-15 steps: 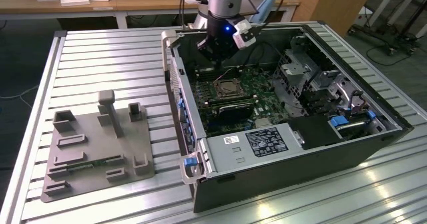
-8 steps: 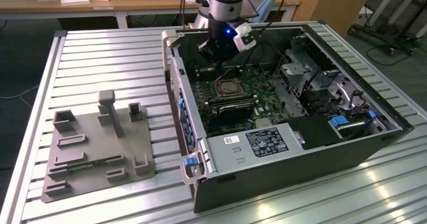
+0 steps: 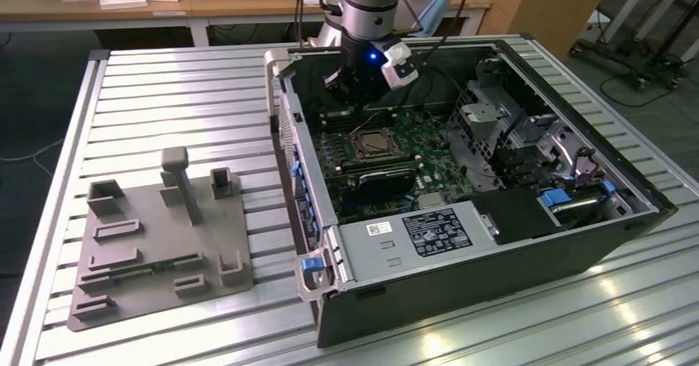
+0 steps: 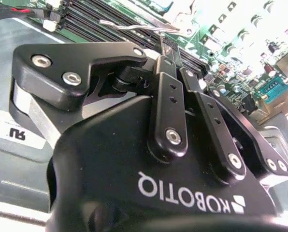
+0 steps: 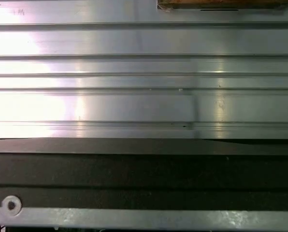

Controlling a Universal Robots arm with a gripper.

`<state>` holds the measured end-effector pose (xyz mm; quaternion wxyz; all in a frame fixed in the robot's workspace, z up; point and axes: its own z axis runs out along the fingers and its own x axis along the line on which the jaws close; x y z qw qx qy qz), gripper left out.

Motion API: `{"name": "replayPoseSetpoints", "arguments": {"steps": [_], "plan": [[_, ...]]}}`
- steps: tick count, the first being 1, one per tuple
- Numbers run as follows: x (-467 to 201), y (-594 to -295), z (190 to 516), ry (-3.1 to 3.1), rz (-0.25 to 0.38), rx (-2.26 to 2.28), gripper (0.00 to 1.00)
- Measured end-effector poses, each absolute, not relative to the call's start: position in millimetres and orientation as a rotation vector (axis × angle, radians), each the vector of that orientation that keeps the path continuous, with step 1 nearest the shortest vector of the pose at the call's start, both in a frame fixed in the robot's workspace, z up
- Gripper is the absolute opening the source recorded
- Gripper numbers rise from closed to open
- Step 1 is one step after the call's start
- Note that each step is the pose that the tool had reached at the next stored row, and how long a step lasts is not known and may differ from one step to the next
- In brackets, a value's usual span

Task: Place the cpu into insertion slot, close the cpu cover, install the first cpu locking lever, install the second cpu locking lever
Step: 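Install the first cpu locking lever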

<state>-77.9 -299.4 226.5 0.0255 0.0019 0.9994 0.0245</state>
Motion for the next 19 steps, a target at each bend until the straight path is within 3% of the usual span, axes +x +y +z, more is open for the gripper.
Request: {"name": "replayPoseSetpoints", "arguments": {"steps": [19], "plan": [[-77.6,-299.8,211.2,3.087,0.160,0.005,0.10]]}}
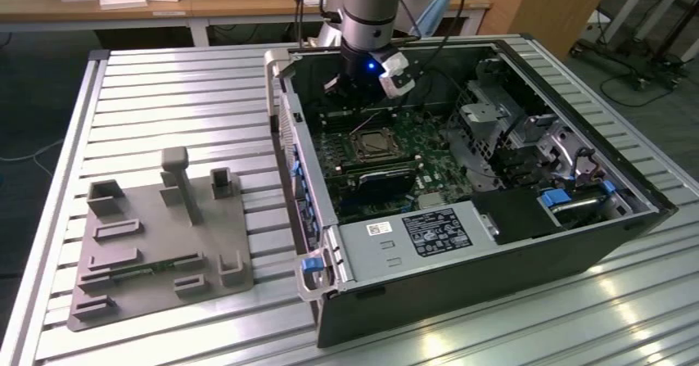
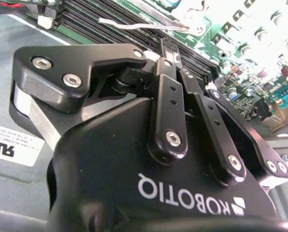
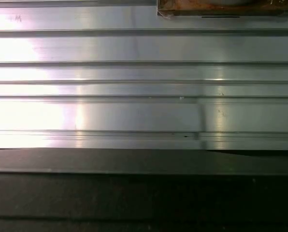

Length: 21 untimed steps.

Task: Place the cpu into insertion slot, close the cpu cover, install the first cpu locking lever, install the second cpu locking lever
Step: 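Install the first cpu locking lever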

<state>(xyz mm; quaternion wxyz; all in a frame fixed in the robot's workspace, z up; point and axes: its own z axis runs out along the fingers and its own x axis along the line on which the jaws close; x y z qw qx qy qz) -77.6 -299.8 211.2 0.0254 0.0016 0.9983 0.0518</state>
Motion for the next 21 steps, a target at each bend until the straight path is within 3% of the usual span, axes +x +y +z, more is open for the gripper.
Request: {"name": "replayPoseSetpoints", "arguments": {"steps": [21], "plan": [[-77.4,-309.2,202.6,3.088,0.166,0.003,0.10]]}}
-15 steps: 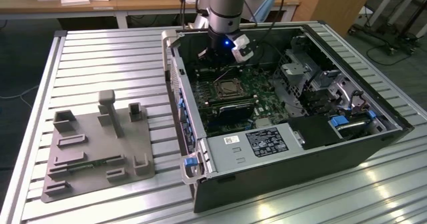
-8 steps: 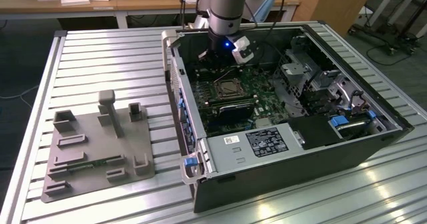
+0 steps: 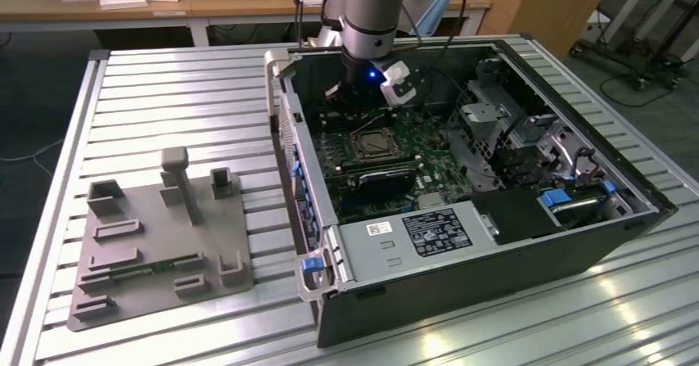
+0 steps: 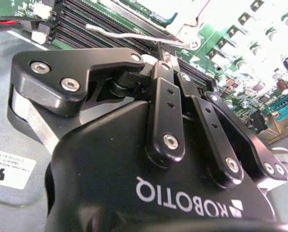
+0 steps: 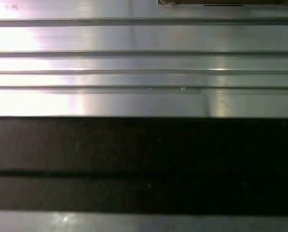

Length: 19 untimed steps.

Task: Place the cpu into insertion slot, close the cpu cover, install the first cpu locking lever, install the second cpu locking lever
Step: 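Install the first cpu locking lever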

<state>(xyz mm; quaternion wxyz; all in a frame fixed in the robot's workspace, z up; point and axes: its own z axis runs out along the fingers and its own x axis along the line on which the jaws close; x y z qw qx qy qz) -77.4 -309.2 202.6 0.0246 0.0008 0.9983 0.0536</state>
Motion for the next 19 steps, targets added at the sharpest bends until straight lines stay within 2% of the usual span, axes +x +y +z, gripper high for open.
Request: {"name": "replayPoseSetpoints", "arguments": {"steps": [7,19], "plan": [[-77.6,-310.6,203.1,3.093,0.117,0.002,0.10],[-77.4,-310.1,210.0,3.092,0.122,0.002,0.10]]}}
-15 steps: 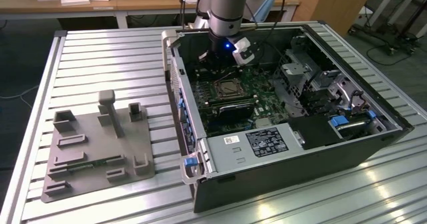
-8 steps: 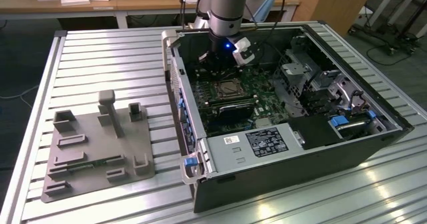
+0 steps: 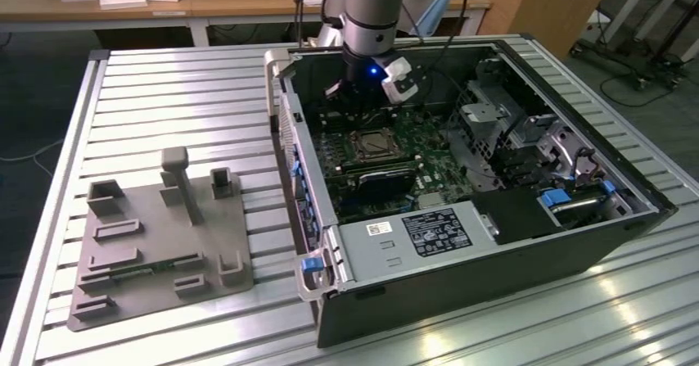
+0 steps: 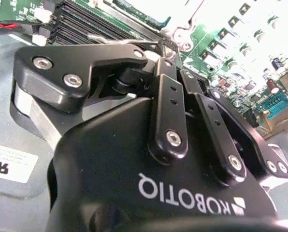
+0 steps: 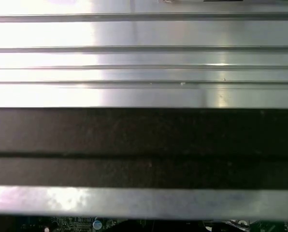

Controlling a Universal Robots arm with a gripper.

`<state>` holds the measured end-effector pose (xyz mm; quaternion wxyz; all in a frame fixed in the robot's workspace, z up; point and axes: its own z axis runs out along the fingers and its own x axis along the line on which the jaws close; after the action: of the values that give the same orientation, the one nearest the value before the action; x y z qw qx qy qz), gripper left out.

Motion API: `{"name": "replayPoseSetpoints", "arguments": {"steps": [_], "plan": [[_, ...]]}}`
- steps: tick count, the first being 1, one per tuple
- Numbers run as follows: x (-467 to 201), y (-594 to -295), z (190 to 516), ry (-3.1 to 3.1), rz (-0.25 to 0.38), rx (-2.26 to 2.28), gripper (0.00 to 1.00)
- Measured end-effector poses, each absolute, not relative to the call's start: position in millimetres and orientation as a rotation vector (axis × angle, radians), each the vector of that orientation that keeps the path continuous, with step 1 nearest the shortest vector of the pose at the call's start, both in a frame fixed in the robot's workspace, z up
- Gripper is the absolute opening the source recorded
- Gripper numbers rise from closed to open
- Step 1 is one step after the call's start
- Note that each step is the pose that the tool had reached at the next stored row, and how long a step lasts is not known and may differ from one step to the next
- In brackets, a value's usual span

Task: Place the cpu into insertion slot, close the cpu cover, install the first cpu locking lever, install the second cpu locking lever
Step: 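Install the first cpu locking lever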

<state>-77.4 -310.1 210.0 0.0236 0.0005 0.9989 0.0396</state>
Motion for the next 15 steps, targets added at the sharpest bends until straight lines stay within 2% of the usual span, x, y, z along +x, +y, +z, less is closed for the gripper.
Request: {"name": "replayPoseSetpoints", "arguments": {"steps": [12,15], "plan": [[-77.0,-308.8,212.9,3.093,0.094,0.001,0.10],[-77.0,-307.8,213.8,3.094,0.059,0.000,0.10]]}}
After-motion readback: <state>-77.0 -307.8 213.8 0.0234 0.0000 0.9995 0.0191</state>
